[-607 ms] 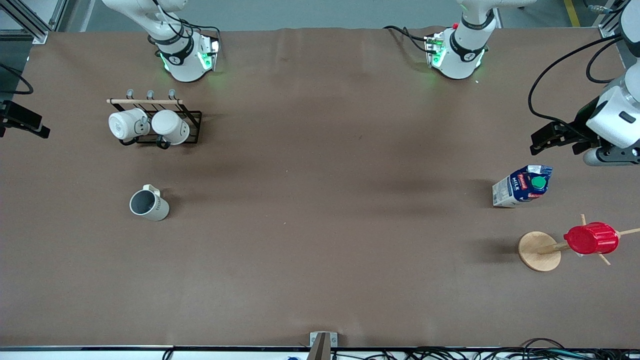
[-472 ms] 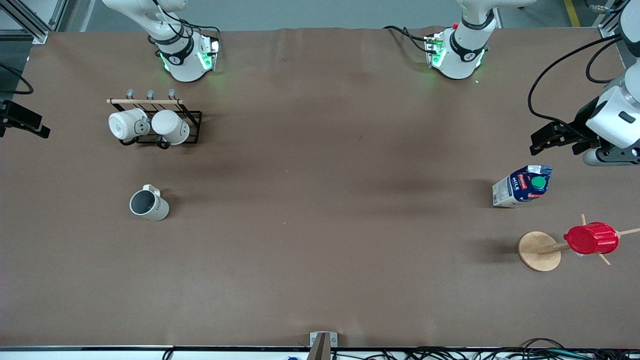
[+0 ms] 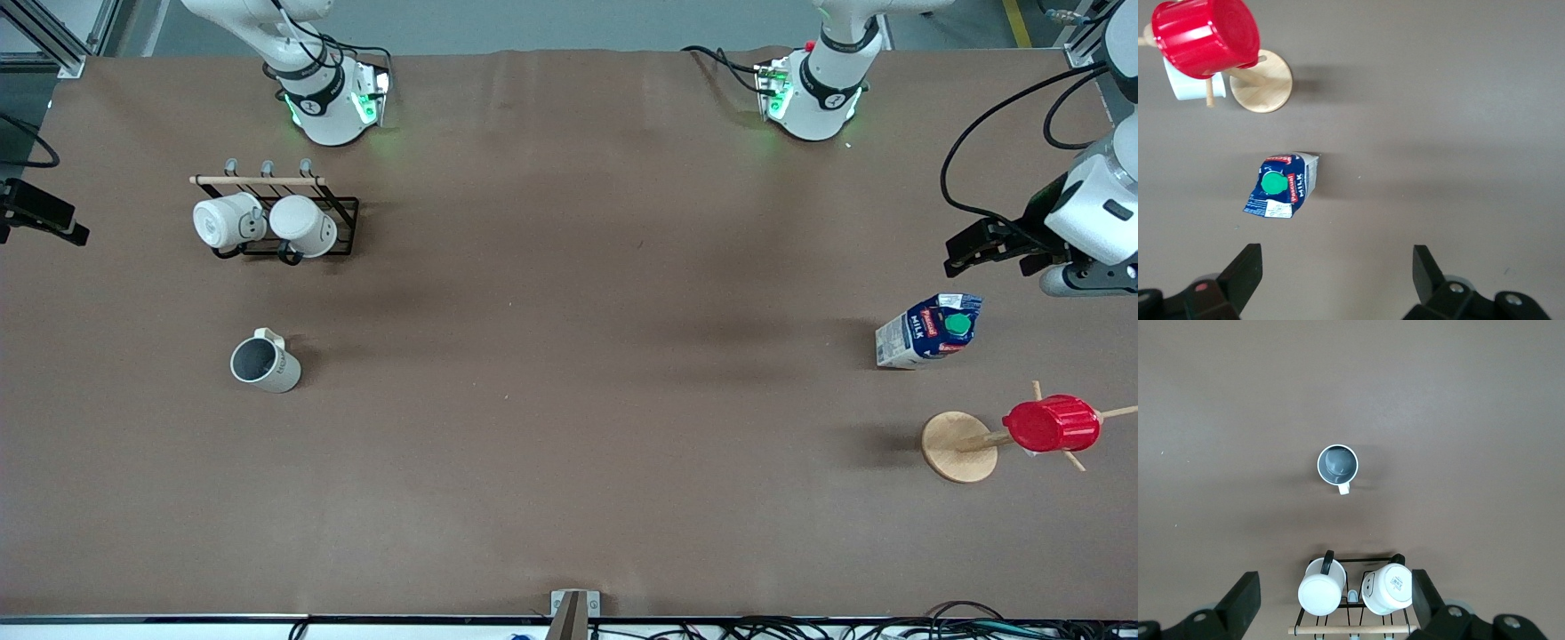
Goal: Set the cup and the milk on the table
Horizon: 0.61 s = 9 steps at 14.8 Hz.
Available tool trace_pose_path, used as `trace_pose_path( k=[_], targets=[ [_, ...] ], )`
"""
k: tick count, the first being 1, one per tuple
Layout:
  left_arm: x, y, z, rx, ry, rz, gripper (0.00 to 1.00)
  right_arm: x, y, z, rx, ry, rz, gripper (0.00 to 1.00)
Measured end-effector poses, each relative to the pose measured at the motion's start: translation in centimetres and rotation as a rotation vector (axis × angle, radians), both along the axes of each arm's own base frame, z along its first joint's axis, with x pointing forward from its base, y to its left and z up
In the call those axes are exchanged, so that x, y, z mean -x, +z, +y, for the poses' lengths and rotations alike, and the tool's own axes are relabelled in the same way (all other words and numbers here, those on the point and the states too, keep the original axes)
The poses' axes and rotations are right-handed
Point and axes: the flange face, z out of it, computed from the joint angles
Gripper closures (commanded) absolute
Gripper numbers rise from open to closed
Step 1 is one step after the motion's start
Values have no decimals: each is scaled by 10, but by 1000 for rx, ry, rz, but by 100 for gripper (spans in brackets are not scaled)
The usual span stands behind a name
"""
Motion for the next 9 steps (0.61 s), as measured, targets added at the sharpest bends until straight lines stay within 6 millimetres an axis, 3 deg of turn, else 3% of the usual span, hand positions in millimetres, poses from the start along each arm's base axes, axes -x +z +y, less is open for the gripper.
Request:
trace_pose_path(
  k=[3,6,9],
  targets=[
    [-9,-14,20,-1,29,4,1,1,-1,-1,-1,-2,7,0],
    [-24,-44,30,-5,33,20,1,0,-7,-4,-1,-6,14,0],
    [-36,-86,35,-41,26,48,1,-19,-40,-6,5,-8,-6,0]
  ],
)
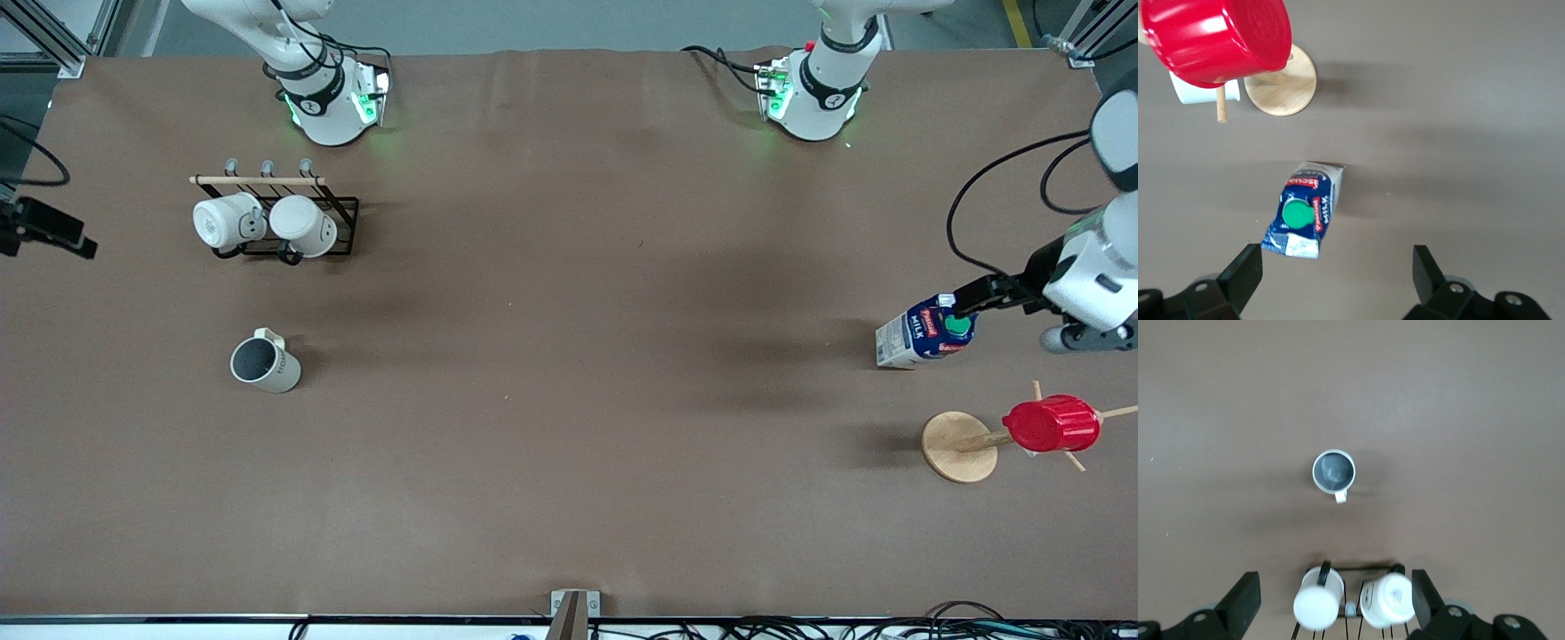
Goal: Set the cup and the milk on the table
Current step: 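Grasp the white mug with the right gripper while the left gripper reaches the milk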
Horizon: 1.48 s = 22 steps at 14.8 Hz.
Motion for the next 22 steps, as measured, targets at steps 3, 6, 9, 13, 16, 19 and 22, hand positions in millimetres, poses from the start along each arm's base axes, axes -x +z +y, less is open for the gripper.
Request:
trace_pose_path(
  k=[3,6,9,13,16,19,22],
  targets=[
    [1,-39,11,-25,3,22,1,-32,-81,-3,14,0,-43,0],
    [5,-65,20,-25,-6,11,1,-46,-171,2,21,16,-38,0],
    [8,-79,32,-26,-20,13,1,-45,-240,10,31,33,-54,0],
    [13,-98,38,-25,-27,16,1,-28,-298,10,38,48,-58,0],
    [15,-114,38,-25,-29,16,1,-24,-317,9,39,53,-43,0],
    [17,-127,39,-24,-28,19,1,-19,-335,8,45,53,-62,3],
    [16,-137,41,-24,-31,32,2,-9,-359,7,50,54,-72,18]
  ],
)
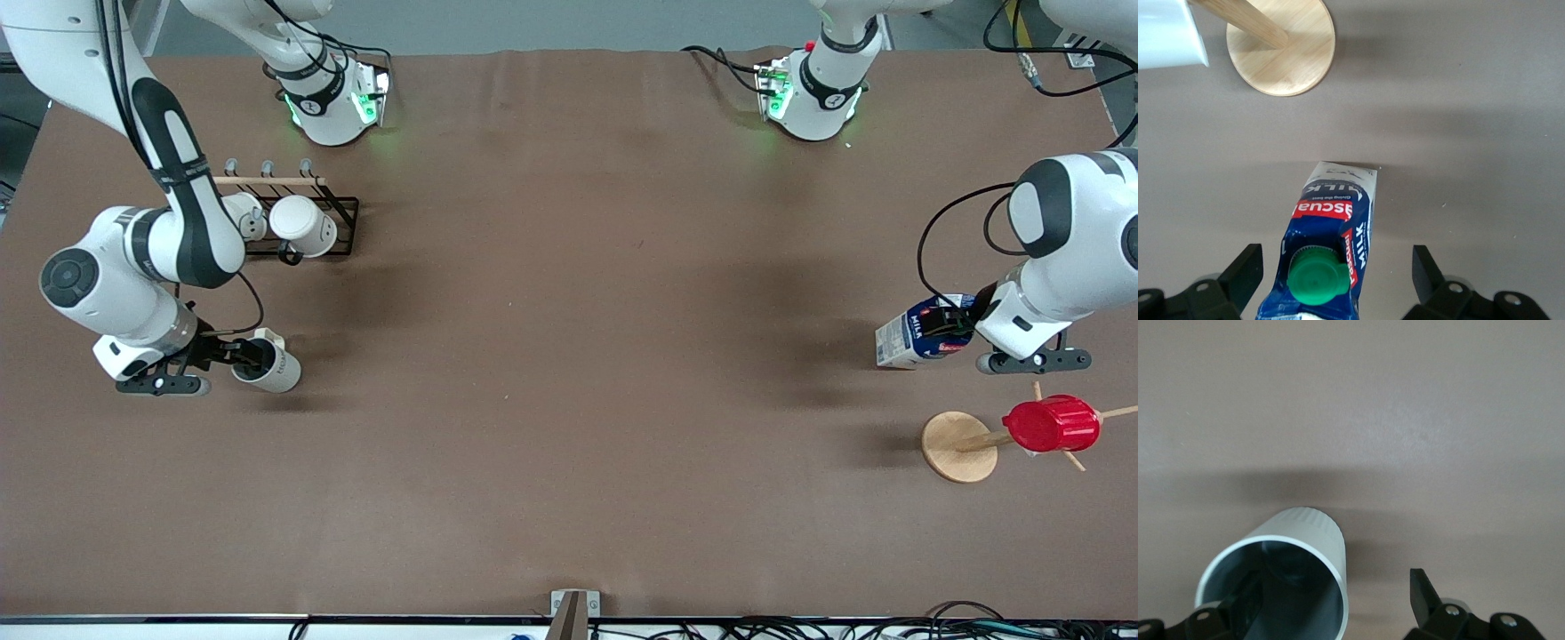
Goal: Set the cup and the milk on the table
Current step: 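Grasp the white mug with the right gripper while the left gripper reaches the milk, then carry the mug to table center with the right gripper while the left lifts milk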
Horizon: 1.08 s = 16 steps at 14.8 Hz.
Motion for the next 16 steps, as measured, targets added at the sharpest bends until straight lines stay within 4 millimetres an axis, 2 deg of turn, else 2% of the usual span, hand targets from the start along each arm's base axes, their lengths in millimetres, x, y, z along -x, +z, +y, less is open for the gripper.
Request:
trace_pose_path(
  k=[3,4,5,7,10,11,12,14,16],
  targets=[
    [1,-7,5,1,-6,7,3,3,-11,0,3,2,-5,63],
    [2,-10,8,2,-9,9,4,4,-13,0,3,2,-5,82],
    [3,-12,11,3,-14,12,8,4,-13,0,3,2,-5,97],
    [4,-14,14,4,-15,14,14,4,-13,1,3,4,-5,100],
    [5,-15,13,4,-16,17,31,2,-11,2,3,7,-9,100],
    [6,-17,13,5,-16,20,38,0,-9,3,3,9,-14,100],
    [7,-18,13,5,-16,24,51,-3,-4,5,2,10,-14,100],
    [7,-18,11,6,-19,25,72,-14,16,12,-8,-14,15,100],
    [7,-14,8,7,-24,18,84,-28,44,39,-28,-56,29,100]
  ],
)
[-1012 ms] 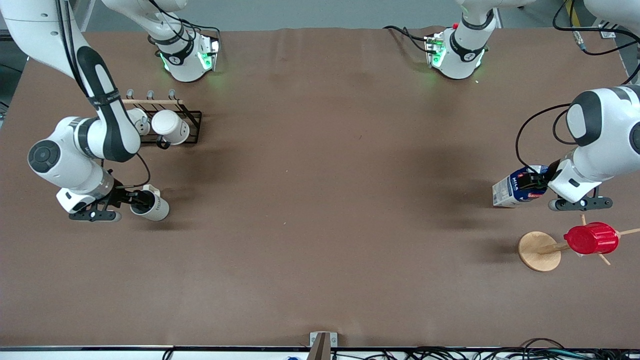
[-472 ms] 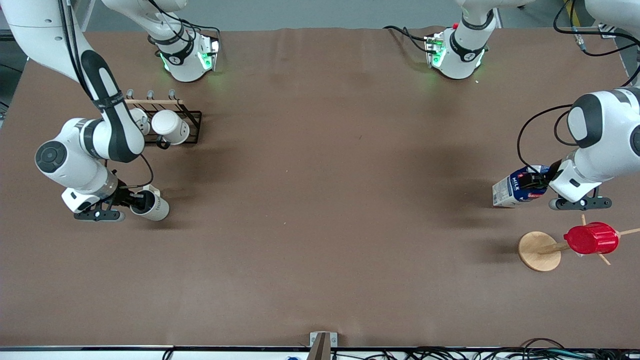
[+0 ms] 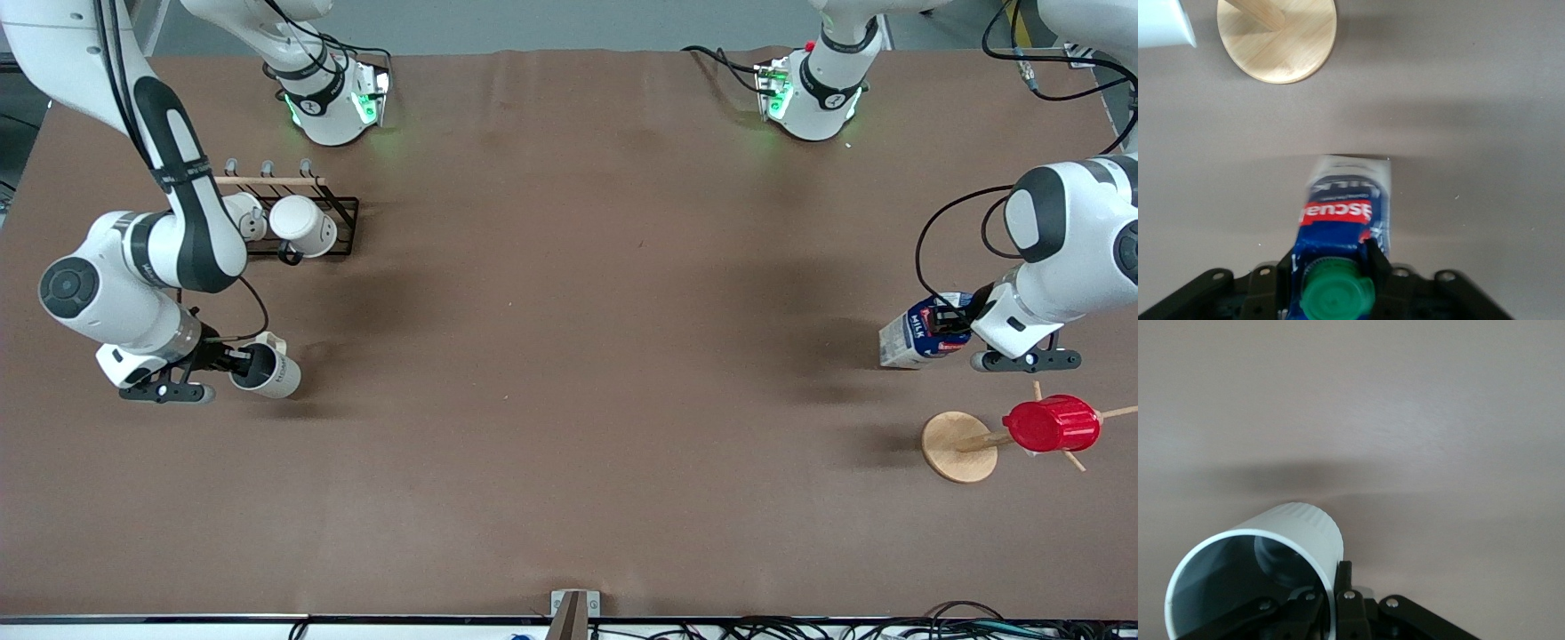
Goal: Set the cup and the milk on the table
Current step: 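Carry the mug to table center with the right gripper while the left lifts milk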
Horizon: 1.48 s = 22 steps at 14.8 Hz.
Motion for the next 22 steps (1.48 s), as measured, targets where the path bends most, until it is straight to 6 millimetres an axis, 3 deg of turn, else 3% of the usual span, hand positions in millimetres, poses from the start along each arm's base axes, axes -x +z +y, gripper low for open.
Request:
trace_pose_path(
  k=[2,5,7,11,13,15,19,20,21,22],
  targets=[
    [0,7,-2,0,-4,-13,89,-6,20,60,-40,-59,-10,100],
    [0,15,-5,0,-9,-26,92,4,41,188,-115,-111,-23,100],
    [-1,18,-13,3,-22,-33,96,19,53,259,-147,-112,-26,100],
    [-10,34,-24,4,-42,-67,100,53,36,374,-119,-120,-20,100],
    [-15,48,-35,8,-61,-72,100,73,14,422,-79,-134,-28,99],
    [-21,69,-53,13,-87,-55,97,91,-11,456,-37,-153,-42,99],
    [-29,106,-107,29,-150,-75,98,114,-44,487,-21,-168,-35,96],
    [-28,110,-124,34,-151,-76,98,115,-46,491,-26,-168,-31,83],
    [-26,113,-145,39,-146,-73,98,116,-46,494,-30,-167,-29,59],
    [-22,115,-167,45,-140,-65,98,117,-46,495,-32,-166,-29,20]
  ],
)
